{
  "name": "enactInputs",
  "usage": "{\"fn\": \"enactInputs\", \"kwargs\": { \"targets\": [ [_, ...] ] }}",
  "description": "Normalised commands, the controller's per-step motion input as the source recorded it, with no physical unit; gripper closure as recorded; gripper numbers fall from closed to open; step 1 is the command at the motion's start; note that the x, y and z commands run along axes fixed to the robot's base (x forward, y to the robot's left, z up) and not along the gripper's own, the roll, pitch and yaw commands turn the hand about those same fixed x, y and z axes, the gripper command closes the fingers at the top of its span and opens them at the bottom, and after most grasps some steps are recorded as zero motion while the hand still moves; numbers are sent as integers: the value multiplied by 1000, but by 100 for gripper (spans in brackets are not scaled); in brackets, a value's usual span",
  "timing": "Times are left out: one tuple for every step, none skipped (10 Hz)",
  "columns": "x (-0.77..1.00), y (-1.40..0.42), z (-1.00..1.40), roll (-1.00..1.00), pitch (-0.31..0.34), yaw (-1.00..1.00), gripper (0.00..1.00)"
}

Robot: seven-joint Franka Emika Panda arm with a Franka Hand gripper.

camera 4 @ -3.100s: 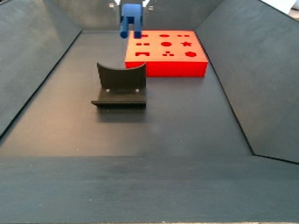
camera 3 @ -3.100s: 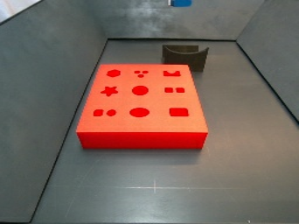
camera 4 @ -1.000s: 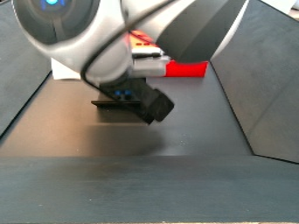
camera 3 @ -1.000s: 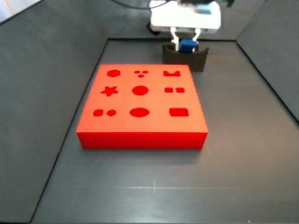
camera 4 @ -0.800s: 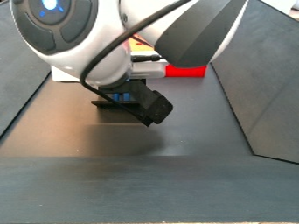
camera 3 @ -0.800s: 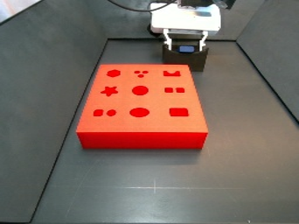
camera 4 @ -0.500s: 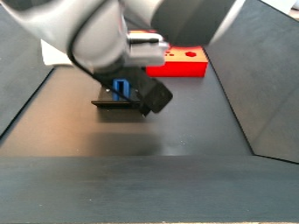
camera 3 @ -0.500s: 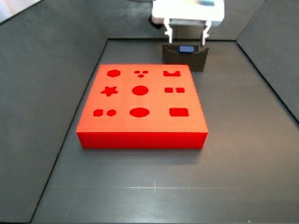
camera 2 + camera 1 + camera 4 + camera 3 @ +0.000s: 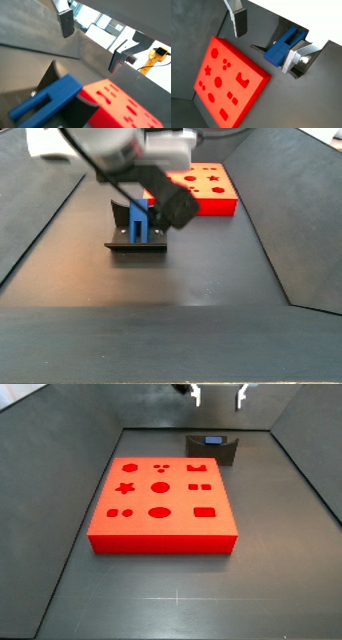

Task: Pick up the square-circle object. Move up. Rotate the square-circle object. Place the square-circle object on the fixture. Regrasp the square-circle object. Move to above the board. Insert the square-circle object.
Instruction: Regrasp the square-circle object.

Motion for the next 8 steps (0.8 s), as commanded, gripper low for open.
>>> {"fn": "enactInputs", "kwargs": {
  "targets": [
    [-30, 2, 170, 50, 15, 5, 0],
    [-100, -875, 938, 1000, 58, 37, 0],
    [-94, -855, 921, 1000, 58, 38, 0],
    [-115, -704, 783, 1000, 47, 36, 0],
    [-121, -554, 608, 1000, 39, 36, 0],
    [-90, -339, 340, 1000, 35, 35, 0],
    [-69, -224, 193, 1000, 34, 35, 0],
    [-30, -55, 19, 1000, 34, 35, 0]
  ]
}}
